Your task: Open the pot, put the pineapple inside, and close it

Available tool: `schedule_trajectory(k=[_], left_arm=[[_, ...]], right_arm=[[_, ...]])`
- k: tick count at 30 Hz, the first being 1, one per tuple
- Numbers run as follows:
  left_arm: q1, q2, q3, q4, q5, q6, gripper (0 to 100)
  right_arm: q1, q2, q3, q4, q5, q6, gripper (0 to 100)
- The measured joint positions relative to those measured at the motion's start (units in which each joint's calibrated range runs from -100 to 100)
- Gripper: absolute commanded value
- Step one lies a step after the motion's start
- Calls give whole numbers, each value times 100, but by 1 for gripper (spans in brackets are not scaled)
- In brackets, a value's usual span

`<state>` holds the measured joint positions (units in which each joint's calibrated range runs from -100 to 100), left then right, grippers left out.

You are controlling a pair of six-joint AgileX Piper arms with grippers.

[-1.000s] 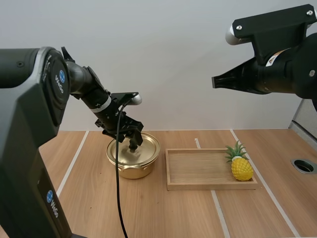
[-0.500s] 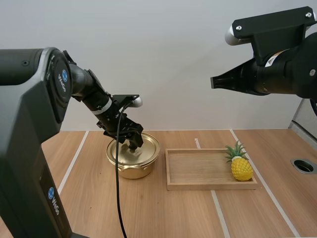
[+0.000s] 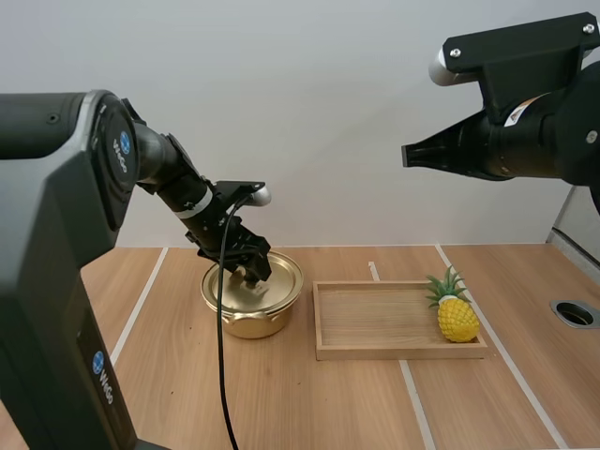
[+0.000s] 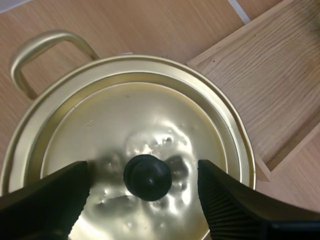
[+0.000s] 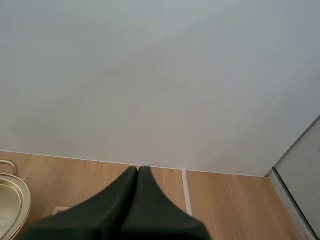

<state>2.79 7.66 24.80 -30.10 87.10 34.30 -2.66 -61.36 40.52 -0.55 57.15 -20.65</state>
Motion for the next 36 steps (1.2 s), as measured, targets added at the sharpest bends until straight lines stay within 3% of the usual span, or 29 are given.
schedule_trajectory(k=[16, 18, 21, 22, 36], left_arm=[[0, 54, -12, -32, 0, 23, 97], [0, 66, -22, -32, 0, 23, 71], [0, 95, -38, -42, 118, 23, 11], [0, 97, -38, -71, 256, 23, 0], [0, 72, -76, -77, 327, 3, 0]], right_arm=[[0, 0, 0, 10, 0, 0, 0], [0, 0, 0, 10, 0, 0, 0], [0, 0, 0, 10, 0, 0, 0], [0, 0, 0, 10, 0, 0, 0], [0, 0, 0, 10, 9, 0, 0]])
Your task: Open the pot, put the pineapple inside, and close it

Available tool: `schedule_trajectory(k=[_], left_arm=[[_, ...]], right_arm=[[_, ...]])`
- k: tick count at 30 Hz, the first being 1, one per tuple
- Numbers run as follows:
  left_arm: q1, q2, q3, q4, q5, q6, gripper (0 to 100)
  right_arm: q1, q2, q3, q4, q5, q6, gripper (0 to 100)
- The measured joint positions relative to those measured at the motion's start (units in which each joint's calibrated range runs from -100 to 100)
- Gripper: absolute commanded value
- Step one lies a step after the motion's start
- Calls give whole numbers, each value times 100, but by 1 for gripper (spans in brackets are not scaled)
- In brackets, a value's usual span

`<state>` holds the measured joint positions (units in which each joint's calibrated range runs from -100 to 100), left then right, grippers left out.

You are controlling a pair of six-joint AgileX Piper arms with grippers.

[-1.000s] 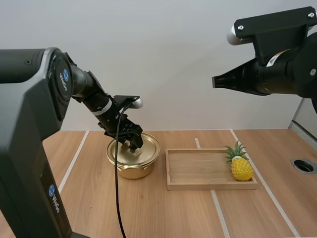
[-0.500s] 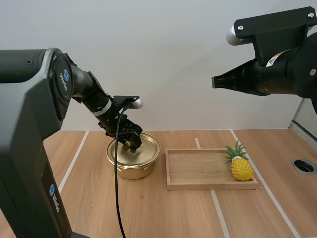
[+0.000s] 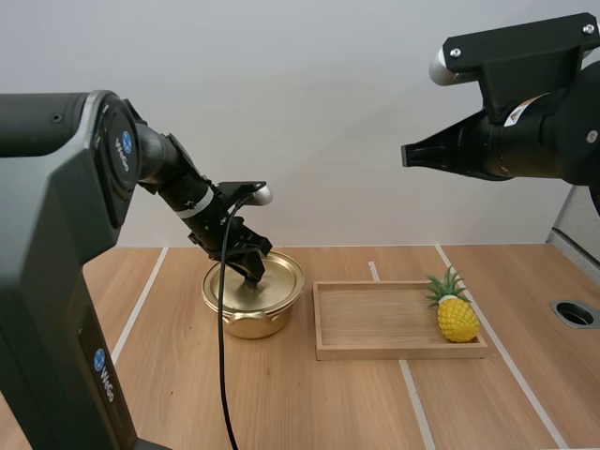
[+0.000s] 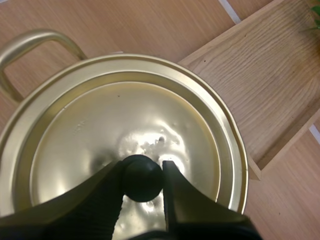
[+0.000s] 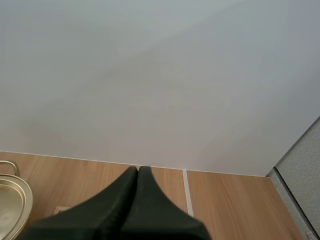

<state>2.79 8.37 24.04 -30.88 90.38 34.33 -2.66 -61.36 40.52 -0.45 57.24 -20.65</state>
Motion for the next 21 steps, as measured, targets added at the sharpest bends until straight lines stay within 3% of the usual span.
schedule_trajectory(k=[8, 13, 21], left_arm=[[0, -844, -360, -168, -688, -116, 0], [0, -1639, -415, -604, -1756, -116, 0], [0, -2799, -415, -722, -3690, -116, 0]], right_arm=[[0, 0, 0, 0, 0, 0, 0], [0, 0, 0, 0, 0, 0, 0], [0, 0, 0, 0, 0, 0, 0]])
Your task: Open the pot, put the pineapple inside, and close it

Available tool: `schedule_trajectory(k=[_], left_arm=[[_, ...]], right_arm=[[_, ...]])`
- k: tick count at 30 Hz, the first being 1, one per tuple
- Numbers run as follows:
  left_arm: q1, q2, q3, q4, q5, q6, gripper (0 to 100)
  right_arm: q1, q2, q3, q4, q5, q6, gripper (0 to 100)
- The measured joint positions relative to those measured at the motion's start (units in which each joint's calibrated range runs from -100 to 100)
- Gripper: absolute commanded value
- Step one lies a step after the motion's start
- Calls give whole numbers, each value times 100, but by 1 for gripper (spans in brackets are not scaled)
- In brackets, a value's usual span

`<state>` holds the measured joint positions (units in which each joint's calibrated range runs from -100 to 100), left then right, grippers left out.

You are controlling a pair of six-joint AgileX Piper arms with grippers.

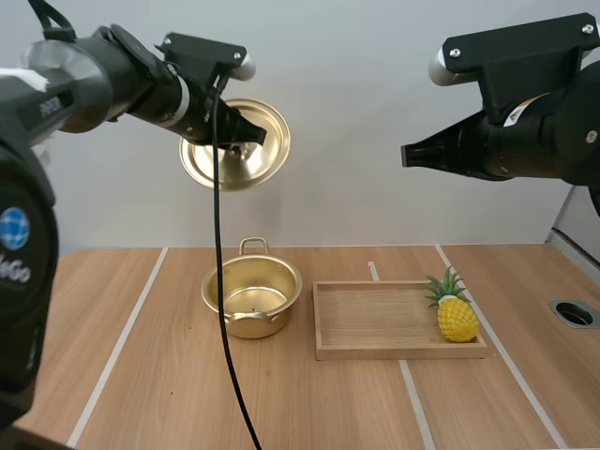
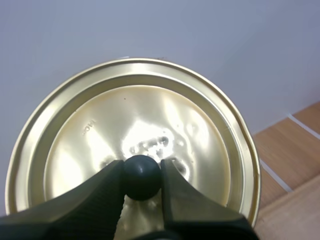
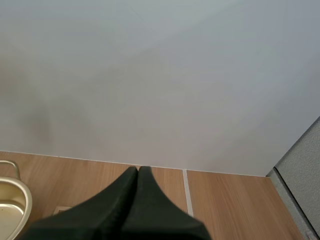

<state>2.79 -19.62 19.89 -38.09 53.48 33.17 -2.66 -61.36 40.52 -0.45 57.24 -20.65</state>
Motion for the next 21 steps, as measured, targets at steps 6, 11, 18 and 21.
schedule_trajectory(k=[6, 11, 18, 21], left_arm=[[0, -763, 0, -43, -854, -72, 0], [0, -1353, 0, -66, -1248, -273, 0], [0, -2157, 0, -75, -1884, -659, 0], [0, -2435, 0, -88, -2025, -826, 0]], right_arm=[[0, 0, 0, 0, 0, 0, 0], [0, 0, 0, 0, 0, 0, 0], [0, 0, 0, 0, 0, 0, 0], [0, 0, 0, 0, 0, 0, 0]])
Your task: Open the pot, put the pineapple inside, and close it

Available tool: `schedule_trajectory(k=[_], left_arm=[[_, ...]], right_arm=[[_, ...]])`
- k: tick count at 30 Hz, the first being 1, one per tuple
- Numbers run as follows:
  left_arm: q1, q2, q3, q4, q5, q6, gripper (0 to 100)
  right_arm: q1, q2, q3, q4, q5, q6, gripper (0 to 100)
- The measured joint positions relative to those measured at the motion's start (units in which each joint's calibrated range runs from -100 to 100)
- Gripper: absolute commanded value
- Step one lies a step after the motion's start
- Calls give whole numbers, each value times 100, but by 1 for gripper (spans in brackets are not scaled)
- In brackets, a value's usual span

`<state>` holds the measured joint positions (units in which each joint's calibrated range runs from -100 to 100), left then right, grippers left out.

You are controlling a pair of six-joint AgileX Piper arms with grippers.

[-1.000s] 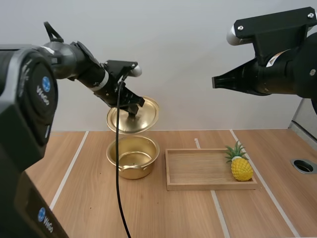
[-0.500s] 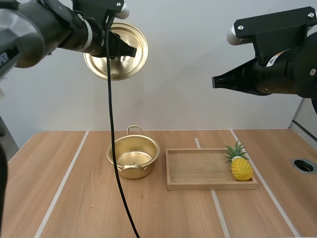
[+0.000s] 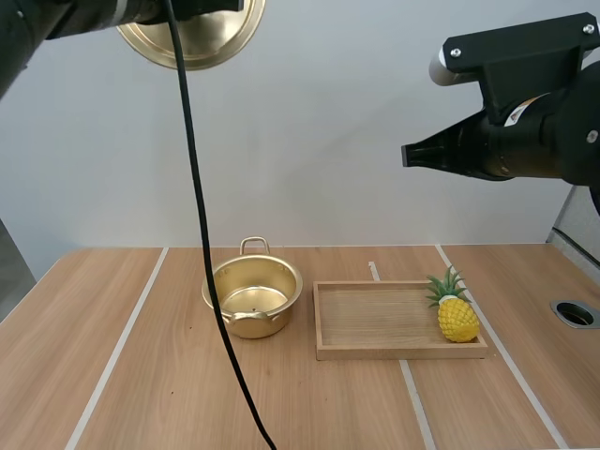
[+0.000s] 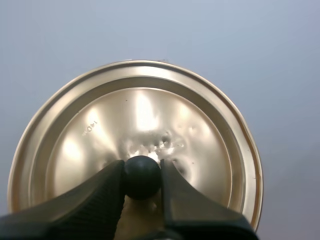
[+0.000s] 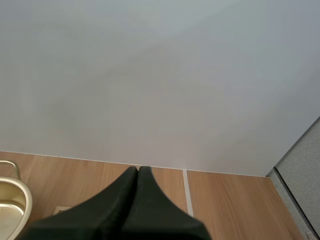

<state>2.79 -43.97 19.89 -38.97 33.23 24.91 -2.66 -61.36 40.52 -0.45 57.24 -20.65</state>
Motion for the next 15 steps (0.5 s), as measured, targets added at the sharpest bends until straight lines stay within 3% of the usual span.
schedule_trajectory(k=[15], left_arm=[[0, -666, 0, -3, -342, -183, 0]], right_arm=[[0, -115, 0, 0, 54, 0, 0]])
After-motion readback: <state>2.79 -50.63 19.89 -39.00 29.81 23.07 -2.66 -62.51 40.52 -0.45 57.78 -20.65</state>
